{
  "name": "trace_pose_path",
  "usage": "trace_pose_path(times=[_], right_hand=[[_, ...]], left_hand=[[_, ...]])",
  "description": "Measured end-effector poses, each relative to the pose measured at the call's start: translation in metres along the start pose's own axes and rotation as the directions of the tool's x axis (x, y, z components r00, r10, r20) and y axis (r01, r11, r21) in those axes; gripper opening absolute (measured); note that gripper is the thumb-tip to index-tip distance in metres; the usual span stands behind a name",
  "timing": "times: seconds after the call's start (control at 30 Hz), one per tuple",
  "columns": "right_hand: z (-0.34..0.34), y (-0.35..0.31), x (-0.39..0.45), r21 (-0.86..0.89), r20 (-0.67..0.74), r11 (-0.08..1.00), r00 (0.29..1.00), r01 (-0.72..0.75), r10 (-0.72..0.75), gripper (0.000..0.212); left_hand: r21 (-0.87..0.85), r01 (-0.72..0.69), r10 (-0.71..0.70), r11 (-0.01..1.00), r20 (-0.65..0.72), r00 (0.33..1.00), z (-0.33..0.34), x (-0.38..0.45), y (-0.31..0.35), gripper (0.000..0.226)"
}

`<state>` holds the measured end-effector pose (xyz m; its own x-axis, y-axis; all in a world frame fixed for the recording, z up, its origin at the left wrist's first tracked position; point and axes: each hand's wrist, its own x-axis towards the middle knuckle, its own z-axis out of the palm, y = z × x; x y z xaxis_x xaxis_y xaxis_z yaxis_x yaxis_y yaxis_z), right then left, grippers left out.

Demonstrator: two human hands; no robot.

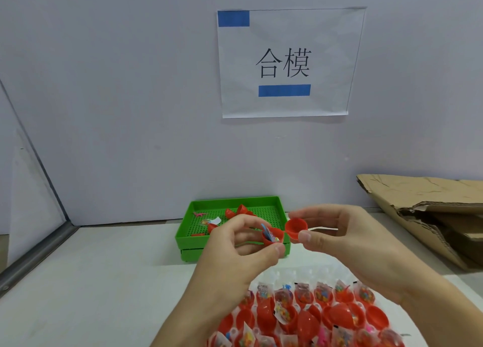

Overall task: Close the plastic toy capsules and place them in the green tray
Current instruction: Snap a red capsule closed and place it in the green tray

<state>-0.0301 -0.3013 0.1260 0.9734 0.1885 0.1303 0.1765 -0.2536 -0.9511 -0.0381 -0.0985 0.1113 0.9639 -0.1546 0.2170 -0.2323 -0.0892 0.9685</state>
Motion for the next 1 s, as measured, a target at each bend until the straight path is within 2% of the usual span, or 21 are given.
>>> trace_pose_path(times=[0.33,0.57,0.8,0.9,1.0], right_hand=[[0.006,-0.004,-0.001,0.054,-0.056,0.993,0.993,0.106,-0.103,0.034],[0.008,-0.004,-0.002,0.089,-0.050,0.985,0.989,0.145,-0.141,0.035],[0.005,-0.005,-0.003,-0.034,-0.048,0.985,0.984,0.168,-0.170,0.033],[0.006,-0.008,-0.005,-0.154,-0.102,0.957,0.960,0.245,-0.262,0.031],[0.009,-0.012,-0.010,-0.280,-0.069,0.898,0.926,0.339,-0.372,0.027]], left_hand=[[-0.067,-0.037,0.036,0.997,-0.013,0.999,0.000,0.001,0.003,0.025],[-0.032,-0.085,0.084,0.996,-0.050,0.995,0.002,0.001,0.003,0.019],[0.003,-0.120,0.120,0.993,-0.056,0.991,0.004,0.001,0.002,0.019],[0.018,-0.120,0.121,0.993,-0.038,0.992,0.007,0.000,0.001,0.019],[0.063,-0.143,0.143,0.988,0.004,0.990,0.011,-0.002,0.002,0.019]])
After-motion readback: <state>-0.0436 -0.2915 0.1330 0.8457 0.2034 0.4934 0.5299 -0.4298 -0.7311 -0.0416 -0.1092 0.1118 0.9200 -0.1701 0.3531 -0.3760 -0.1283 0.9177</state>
